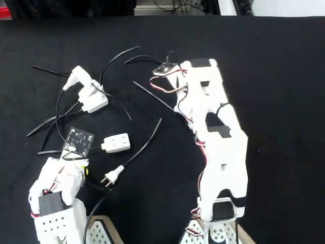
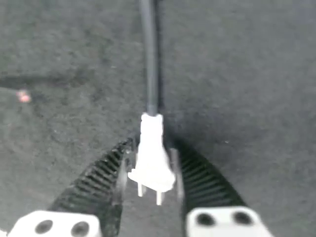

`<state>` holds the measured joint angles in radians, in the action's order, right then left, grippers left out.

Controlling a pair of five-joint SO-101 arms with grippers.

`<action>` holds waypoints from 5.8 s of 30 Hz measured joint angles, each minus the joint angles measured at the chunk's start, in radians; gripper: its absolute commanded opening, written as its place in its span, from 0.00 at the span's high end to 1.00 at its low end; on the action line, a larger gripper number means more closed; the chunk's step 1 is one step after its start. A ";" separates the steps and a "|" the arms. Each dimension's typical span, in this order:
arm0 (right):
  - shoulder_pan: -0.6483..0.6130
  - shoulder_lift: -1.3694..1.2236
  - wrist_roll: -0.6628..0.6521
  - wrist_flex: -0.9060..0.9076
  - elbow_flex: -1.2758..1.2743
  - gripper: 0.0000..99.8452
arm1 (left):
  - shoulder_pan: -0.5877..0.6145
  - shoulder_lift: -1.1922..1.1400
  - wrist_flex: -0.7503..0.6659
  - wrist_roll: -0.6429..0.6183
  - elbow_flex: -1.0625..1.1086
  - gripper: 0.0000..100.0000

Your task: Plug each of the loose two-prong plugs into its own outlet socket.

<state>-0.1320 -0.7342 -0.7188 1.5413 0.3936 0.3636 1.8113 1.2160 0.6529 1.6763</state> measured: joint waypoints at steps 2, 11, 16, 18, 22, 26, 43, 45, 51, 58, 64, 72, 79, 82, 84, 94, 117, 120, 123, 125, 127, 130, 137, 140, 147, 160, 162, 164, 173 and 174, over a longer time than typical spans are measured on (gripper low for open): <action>-0.023 0.002 -0.002 0.029 0.000 0.67 | 0.000 0.000 0.000 0.000 0.000 0.80; -0.025 0.006 -0.112 0.176 0.075 0.67 | 0.000 0.000 0.000 0.000 0.000 0.80; 0.018 0.006 -0.181 0.158 0.087 0.67 | 0.000 0.000 0.000 0.000 0.000 0.80; 0.032 0.006 -0.201 0.149 0.087 0.67 | 0.000 0.000 0.000 0.000 0.000 0.80; 0.034 -0.017 -0.236 0.135 0.109 0.69 | 0.000 0.000 0.000 0.000 0.000 0.80; 0.035 -0.089 -0.242 0.129 0.178 0.81 | 0.000 0.000 0.000 0.000 0.000 0.80; 0.060 -0.189 -0.242 0.175 0.318 0.99 | 0.000 0.000 0.000 0.000 0.000 0.80; 0.057 -0.180 -0.226 0.183 0.318 0.99 | 0.000 0.000 0.000 0.000 0.000 0.80; 0.012 -0.098 -0.117 0.183 0.311 0.99 | 0.000 0.000 0.000 0.000 0.000 0.80; -0.035 0.106 -0.015 0.183 0.222 0.99 | 0.000 0.000 0.000 0.000 0.000 0.80; -0.035 0.394 0.072 0.184 0.078 0.99 | 0.000 0.000 0.000 0.000 0.000 0.80; -0.035 0.796 0.150 0.094 -0.258 0.99 | 0.000 0.000 0.000 0.000 0.000 0.80; -0.035 1.177 0.166 -0.241 -0.760 0.99 | 0.000 0.000 0.000 0.000 0.000 0.80; -0.035 1.283 0.167 -0.367 -0.947 0.99 | 0.000 0.000 0.000 0.000 0.000 0.80; -0.037 1.295 0.167 -0.405 -1.036 0.99 | 0.000 0.000 0.000 0.000 0.000 0.80; -0.037 1.022 0.083 -0.783 -1.263 0.99 | 0.005 0.000 0.000 0.000 0.000 0.80; -0.018 0.841 0.031 -0.921 -1.277 0.98 | 0.005 0.000 0.000 0.000 0.000 0.80; -0.017 0.970 0.029 -1.014 -1.413 0.92 | 0.005 0.000 0.000 0.000 0.000 0.80; -0.017 1.088 0.020 -1.068 -1.516 0.86 | 0.005 0.000 0.000 0.000 0.000 0.80; -0.017 1.157 0.020 -1.117 -1.577 0.83 | 0.005 0.000 0.000 0.000 0.000 0.80; -0.017 1.218 0.020 -1.166 -1.636 0.82 | 0.005 0.000 0.000 0.000 0.000 0.80; -0.017 1.312 0.020 -1.217 -1.705 0.82 | 0.005 0.000 0.000 0.000 0.000 0.80; -0.015 1.433 0.046 -1.163 -1.734 0.82 | 0.005 0.000 0.000 0.000 0.000 0.80; -0.015 1.387 0.054 -1.008 -1.646 0.82 | 0.005 0.000 0.000 0.000 0.000 0.80; -0.015 1.106 0.054 -0.710 -1.284 0.82 | 0.005 0.000 0.000 0.000 0.000 0.80; 0.097 0.689 0.011 -0.457 -0.887 0.82 | 0.005 0.000 0.000 0.000 0.000 0.80; 0.094 0.689 0.002 -0.457 -0.899 0.82 | 0.005 0.000 0.000 0.000 0.000 0.80; 0.097 0.689 -0.002 -0.466 -0.905 0.82 | 0.005 0.000 0.000 0.000 0.000 0.80; 0.097 0.637 -0.003 -0.516 -0.908 0.82 | 0.005 0.000 0.000 0.000 0.000 0.80; 0.092 0.637 -0.003 -0.523 -0.908 0.82 | 0.005 0.000 0.000 0.000 0.000 0.80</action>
<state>-0.0399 -0.0974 -0.7219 1.0180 -0.5148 0.3682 1.8113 1.2160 0.6529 1.6763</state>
